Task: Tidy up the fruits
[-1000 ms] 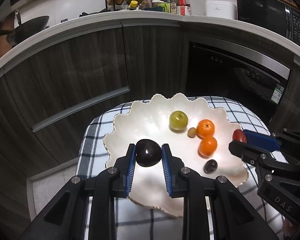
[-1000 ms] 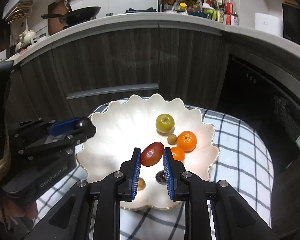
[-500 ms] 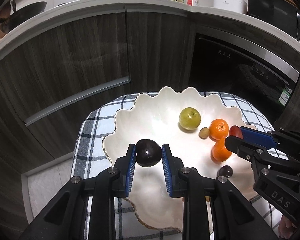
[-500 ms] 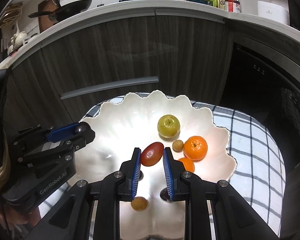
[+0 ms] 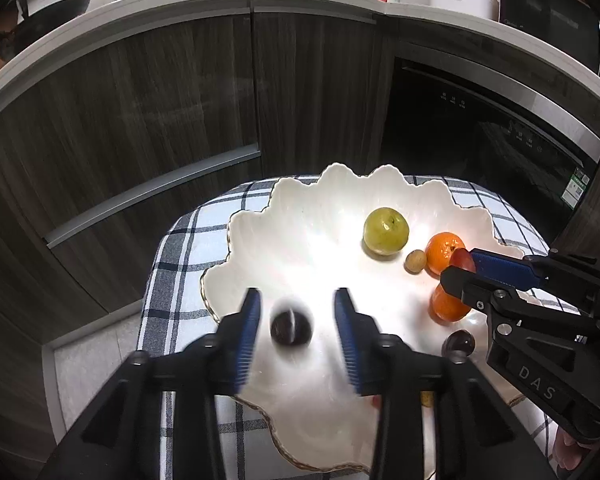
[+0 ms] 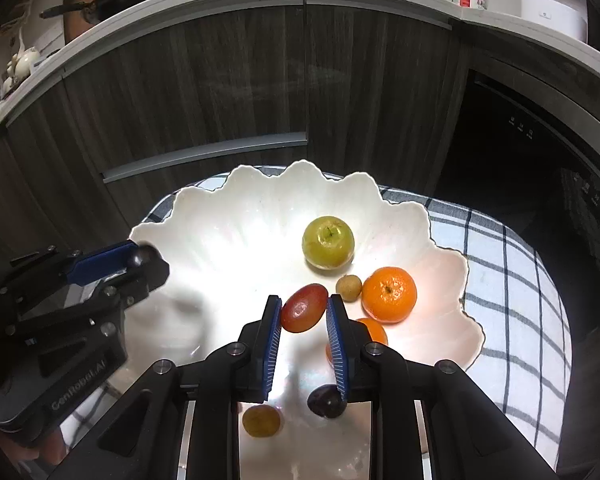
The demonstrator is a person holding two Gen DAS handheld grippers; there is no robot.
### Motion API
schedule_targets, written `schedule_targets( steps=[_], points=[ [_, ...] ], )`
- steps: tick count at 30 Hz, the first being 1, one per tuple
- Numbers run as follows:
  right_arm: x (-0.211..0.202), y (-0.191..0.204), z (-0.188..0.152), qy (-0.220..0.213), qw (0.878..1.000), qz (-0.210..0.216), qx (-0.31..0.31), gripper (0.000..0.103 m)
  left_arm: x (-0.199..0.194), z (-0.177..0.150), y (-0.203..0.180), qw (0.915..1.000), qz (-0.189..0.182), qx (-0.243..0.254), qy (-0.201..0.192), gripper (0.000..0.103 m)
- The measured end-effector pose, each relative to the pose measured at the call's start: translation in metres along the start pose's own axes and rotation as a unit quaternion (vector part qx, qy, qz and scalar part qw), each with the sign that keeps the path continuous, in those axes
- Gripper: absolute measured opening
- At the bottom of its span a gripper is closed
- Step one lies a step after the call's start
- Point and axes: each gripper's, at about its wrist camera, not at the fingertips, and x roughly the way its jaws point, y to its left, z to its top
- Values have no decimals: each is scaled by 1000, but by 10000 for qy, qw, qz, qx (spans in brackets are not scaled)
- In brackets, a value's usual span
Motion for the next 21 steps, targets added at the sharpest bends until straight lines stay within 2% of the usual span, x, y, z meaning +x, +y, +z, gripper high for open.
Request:
schedule_targets(
  steps=[5, 7, 9, 12, 21],
  points=[
    [-3, 2, 2, -42, 9999, -143, -82, 29, -2, 1, 0, 10000, 45, 30, -9, 51],
    [-6, 2, 2, -76, 9998, -193, -64, 45, -3, 2, 0, 9999, 103, 28, -24, 56],
    [-9, 0, 2, -143, 9996, -257, -10, 52, -5, 2, 1, 9999, 126, 25, -41, 60],
    [-11, -3, 4, -165, 9994, -287, 69, 52, -9, 3, 1, 9997, 219, 35, -87, 67],
    [-30, -6, 5, -337, 9985, -363, 224, 66, -29, 4, 2, 9992, 350, -37, -213, 78]
  ],
)
